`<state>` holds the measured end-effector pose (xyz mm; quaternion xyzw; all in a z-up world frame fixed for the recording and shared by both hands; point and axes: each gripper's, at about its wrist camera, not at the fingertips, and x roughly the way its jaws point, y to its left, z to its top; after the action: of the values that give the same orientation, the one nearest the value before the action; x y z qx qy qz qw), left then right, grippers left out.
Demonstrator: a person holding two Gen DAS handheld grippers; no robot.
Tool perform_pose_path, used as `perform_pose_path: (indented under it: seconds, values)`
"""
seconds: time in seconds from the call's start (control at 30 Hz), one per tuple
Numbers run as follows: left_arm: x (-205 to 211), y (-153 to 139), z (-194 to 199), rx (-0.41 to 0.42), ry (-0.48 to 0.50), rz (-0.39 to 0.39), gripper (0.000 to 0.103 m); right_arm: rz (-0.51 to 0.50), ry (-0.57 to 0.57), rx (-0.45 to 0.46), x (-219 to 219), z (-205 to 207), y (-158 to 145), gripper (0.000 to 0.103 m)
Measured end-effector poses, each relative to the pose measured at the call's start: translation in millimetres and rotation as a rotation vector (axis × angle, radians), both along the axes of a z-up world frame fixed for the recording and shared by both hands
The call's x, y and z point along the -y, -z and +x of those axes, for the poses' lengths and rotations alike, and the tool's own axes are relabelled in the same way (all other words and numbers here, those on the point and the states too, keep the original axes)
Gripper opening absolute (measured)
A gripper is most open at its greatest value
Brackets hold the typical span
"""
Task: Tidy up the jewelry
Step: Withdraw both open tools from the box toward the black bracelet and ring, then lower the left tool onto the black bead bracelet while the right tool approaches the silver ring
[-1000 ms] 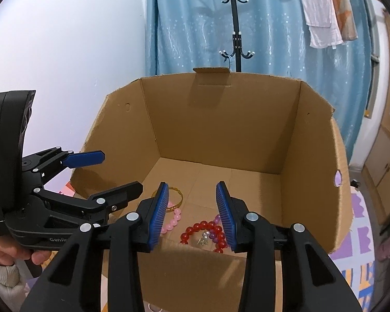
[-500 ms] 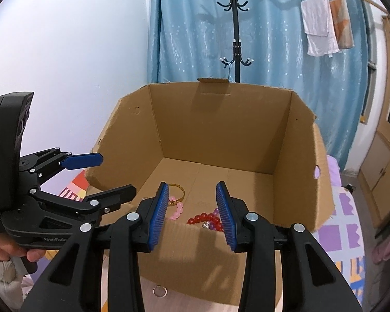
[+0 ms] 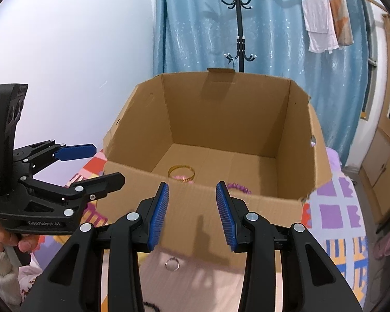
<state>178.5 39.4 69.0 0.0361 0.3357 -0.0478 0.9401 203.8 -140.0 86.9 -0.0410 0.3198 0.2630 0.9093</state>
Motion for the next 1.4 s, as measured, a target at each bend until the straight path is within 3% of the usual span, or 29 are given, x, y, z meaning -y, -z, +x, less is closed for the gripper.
perform_pose_path:
  seconds: [0.27,0.7,1.1,1.4]
  values:
    - [0.1,14.8,-32.5,0.001,0.011,0.01,0.079,-0.032,-0.024,-0.028,2.1,-22.3,20.7,0.038]
    - [24.0,73.9,-83.3,-0.106,0.186,0.009,0.079,-0.084,-0.201,-0.142,6.0,-32.9,79.3,0.038]
    - [44.1,112.2,-98.8,-0.156,0.272,-0.002,0.079,-0.148,-0.281,-0.156,-16.2,-24.7,109.6,0.038]
    - [58.6,122.2,-103.7,-0.172,0.318,-0.009,0.079,-0.18,-0.266,-0.206,-28.2,-9.8,124.3,0.038]
